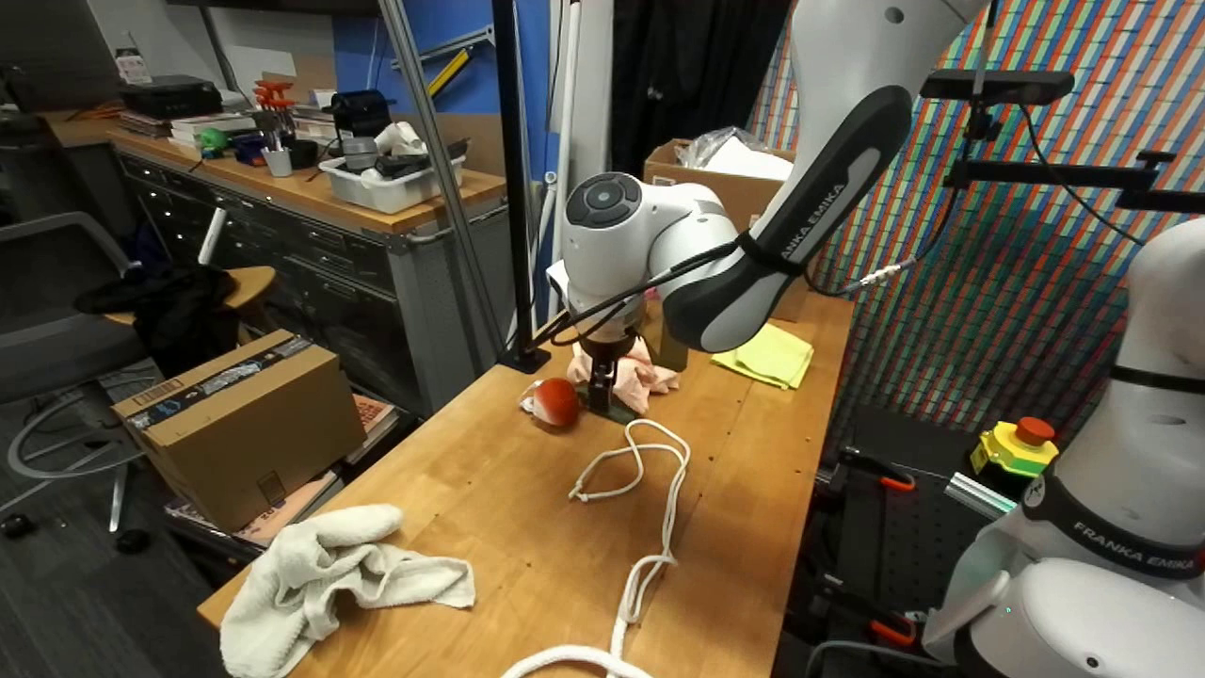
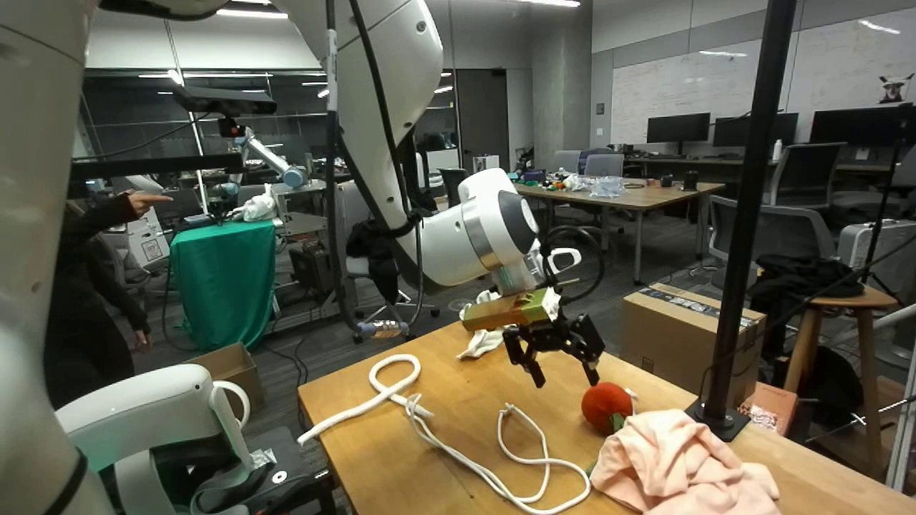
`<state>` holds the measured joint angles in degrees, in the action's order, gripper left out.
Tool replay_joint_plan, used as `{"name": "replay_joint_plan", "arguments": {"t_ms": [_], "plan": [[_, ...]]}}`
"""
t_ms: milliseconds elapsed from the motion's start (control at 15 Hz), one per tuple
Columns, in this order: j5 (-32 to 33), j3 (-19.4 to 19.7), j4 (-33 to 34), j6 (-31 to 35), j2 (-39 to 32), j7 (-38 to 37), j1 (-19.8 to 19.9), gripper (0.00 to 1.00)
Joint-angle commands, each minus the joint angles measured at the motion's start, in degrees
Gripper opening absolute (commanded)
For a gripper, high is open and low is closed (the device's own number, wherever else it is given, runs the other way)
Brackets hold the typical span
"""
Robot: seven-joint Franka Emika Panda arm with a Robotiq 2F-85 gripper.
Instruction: Spread the objects on the table
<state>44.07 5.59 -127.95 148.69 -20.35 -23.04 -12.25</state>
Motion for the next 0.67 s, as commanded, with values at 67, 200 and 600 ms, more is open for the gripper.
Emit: {"name": "replay_joint_plan", "arguments": {"t_ms": [67, 200, 600], "plan": [[0.6, -3.3, 1.9, -3.1, 0.4, 2.5, -1.2, 1.00], [0.6, -4.4, 2.9, -3.3, 0.1, 4.1, -1.4, 1.00], [1.0, -5.2, 9.5, -3.2, -4.9, 5.0, -1.9, 1.00]]}}
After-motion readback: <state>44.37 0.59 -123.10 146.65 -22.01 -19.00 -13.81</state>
